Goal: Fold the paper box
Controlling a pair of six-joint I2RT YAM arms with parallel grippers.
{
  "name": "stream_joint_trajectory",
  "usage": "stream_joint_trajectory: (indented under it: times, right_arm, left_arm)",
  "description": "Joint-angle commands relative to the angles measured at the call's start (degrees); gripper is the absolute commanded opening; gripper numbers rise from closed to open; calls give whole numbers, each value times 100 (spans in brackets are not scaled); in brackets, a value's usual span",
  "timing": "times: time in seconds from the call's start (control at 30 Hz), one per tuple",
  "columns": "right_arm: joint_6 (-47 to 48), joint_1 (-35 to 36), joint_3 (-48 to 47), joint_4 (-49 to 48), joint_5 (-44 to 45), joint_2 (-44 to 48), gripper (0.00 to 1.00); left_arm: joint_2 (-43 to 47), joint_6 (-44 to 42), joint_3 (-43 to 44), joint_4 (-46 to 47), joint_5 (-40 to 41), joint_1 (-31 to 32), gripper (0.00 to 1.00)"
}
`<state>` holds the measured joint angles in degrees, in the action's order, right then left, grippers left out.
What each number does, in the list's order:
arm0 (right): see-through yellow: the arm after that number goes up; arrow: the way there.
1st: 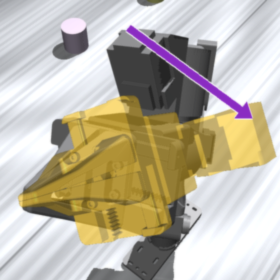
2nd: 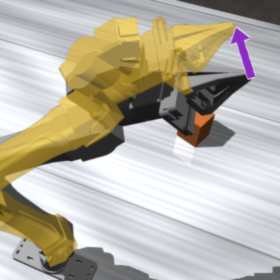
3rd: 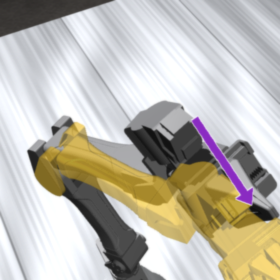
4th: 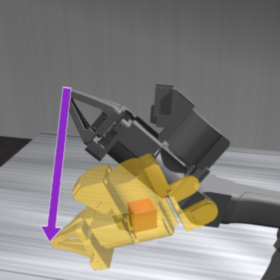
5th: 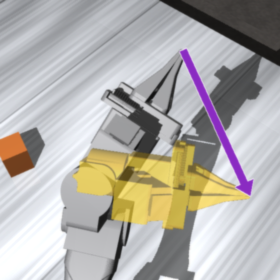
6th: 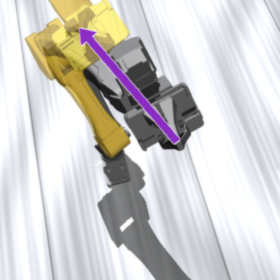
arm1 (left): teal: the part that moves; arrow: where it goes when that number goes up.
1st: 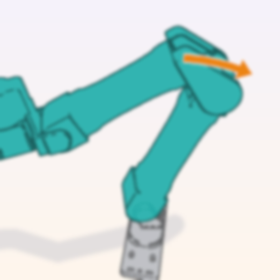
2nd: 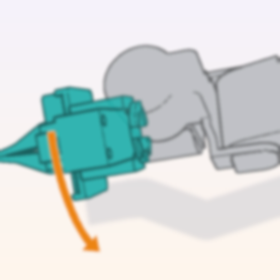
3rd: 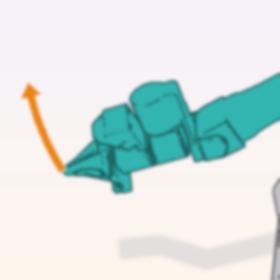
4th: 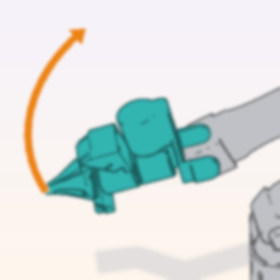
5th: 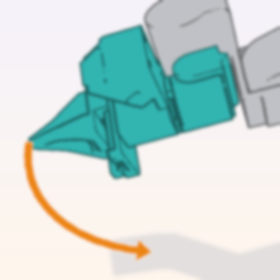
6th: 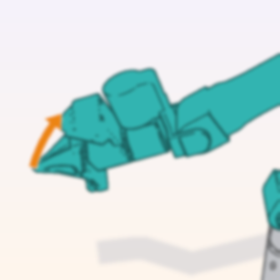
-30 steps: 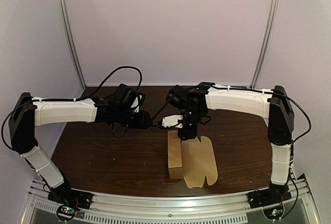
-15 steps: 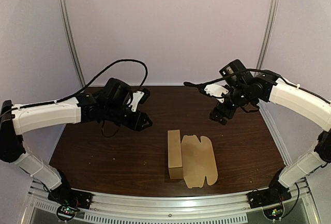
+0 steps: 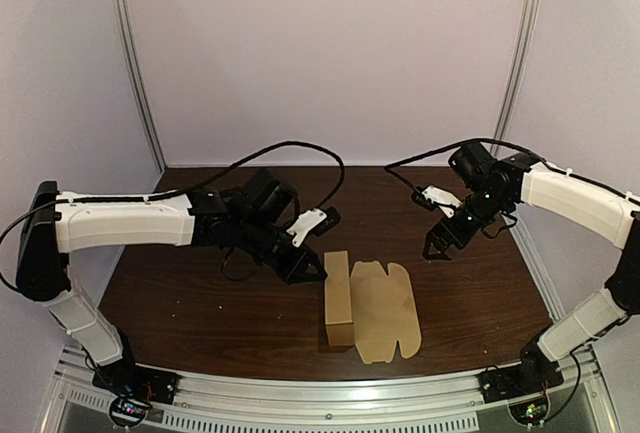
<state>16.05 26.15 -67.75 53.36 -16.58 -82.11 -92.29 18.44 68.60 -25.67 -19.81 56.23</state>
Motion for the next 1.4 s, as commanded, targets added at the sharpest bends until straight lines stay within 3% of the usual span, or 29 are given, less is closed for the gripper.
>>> stream_joint_trajectory:
  times: [0.0,0.23,0.53,1.0,1.37]
  right_arm:
    - [-17,-74,93,38,-395,102,91]
    - [115,-75,64,119,-722,-29,90]
    - [193,-75,78,147,-813,-77,88]
    - [258,-75,-29,231,-956,-289,86]
    - [268,-73,34,245,-905,-236,86]
  left_arm:
    - [-141,-155,273,158,-153,1,0]
    - [-841,-16,723,192,-1205,10,0]
    - [-933,-532,696,-558,-1828,159,0]
    - [-1578,-456,942,-404,-1807,242,0]
    - [-1756,-642,895,-760,-1233,257,0]
